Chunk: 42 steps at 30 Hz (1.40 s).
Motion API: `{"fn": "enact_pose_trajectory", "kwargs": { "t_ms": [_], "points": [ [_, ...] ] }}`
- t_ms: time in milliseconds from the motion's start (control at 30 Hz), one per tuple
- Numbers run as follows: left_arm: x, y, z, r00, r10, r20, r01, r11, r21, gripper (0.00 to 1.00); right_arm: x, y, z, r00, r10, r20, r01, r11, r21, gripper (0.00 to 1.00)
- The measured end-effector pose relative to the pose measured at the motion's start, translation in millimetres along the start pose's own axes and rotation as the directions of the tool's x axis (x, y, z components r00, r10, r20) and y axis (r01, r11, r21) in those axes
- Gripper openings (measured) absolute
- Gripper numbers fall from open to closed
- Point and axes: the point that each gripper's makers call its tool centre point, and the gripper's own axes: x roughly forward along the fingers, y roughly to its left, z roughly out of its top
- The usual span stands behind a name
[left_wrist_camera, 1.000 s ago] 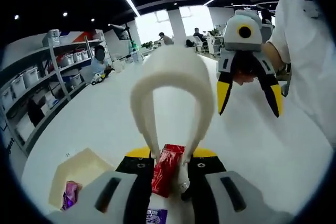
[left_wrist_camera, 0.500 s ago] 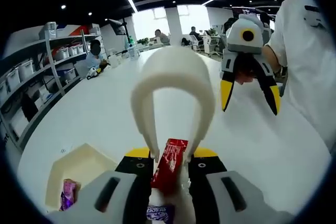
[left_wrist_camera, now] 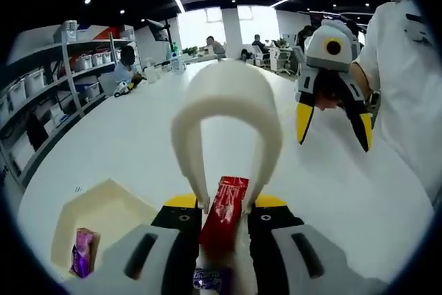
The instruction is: Place the target food into the container with the food tongs after gripping and lifting it, then release it inside without dropping or visibly crushing the food.
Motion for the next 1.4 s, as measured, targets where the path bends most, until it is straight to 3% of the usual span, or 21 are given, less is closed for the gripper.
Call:
{"fn": "enact_pose_trajectory", "kwargs": {
  "t_ms": [767,1067,1400],
  "points": [
    [-2,1.5,-4.4,1.000,0.009,0.030,-0.006,0.994,-0.105,0.21,1,0,-2.2,1.000,0.002,-0.003,-0.002,1.000,0.003,0.53],
    [-8,2.0,-7.0,0.999,0.029,0.022,-0.026,0.994,-0.105,0.21,1,1,-2.3,1.000,0.001,-0.002,-0.001,1.000,0.003,0.53],
    [-28,0.2,6.6,0.997,0.061,0.046,-0.057,0.994,-0.089,0.20,2,3,-0.8,1.000,0.005,0.001,-0.005,1.000,0.001,0.53]
  ]
}}
